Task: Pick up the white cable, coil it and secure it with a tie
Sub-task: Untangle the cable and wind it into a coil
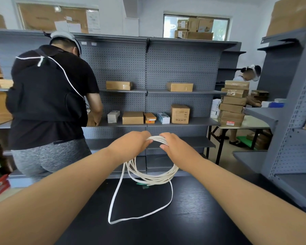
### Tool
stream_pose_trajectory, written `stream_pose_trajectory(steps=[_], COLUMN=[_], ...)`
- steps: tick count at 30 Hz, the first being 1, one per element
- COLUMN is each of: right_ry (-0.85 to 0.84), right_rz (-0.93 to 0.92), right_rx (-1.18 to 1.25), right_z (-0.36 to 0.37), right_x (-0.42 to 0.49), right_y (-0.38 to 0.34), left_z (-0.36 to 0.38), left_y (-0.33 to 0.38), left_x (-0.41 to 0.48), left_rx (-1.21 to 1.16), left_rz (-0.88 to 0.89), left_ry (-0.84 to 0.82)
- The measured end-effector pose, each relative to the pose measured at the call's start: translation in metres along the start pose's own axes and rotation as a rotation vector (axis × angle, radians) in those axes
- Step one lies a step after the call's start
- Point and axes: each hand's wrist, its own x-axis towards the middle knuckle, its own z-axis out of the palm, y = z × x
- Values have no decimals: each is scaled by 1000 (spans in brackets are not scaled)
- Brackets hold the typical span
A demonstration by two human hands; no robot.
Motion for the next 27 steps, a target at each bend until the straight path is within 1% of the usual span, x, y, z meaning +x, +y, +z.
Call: stream_pose_trajectory(steps=[3,7,9,14,17,20,27], right_ry=[49,116,147,275,308,293,165], right_rz=[-38,-59,-24,90,99,106,98], right_rx=[-90,-95,-59,59,130,156,121], right_z=[1,1,2,3,5,8,5], right_x=[-2,-4,-4,-4,-7,-11,-9], right_y=[-2,-5,-5,2,2,4,1], left_z=[0,7,12,20,20,20,11], left_y=[-1,1,1,2,6,10,10], left_x=[-1,-5,-7,-13,-14,-12,-9], left_rx=[-6,-300,-393,-441,-349,-205,-52], left_rz=[-3,-78,-114,-161,-138,-128,-134], left_ry=[-10,6,38,125,185,220,156])
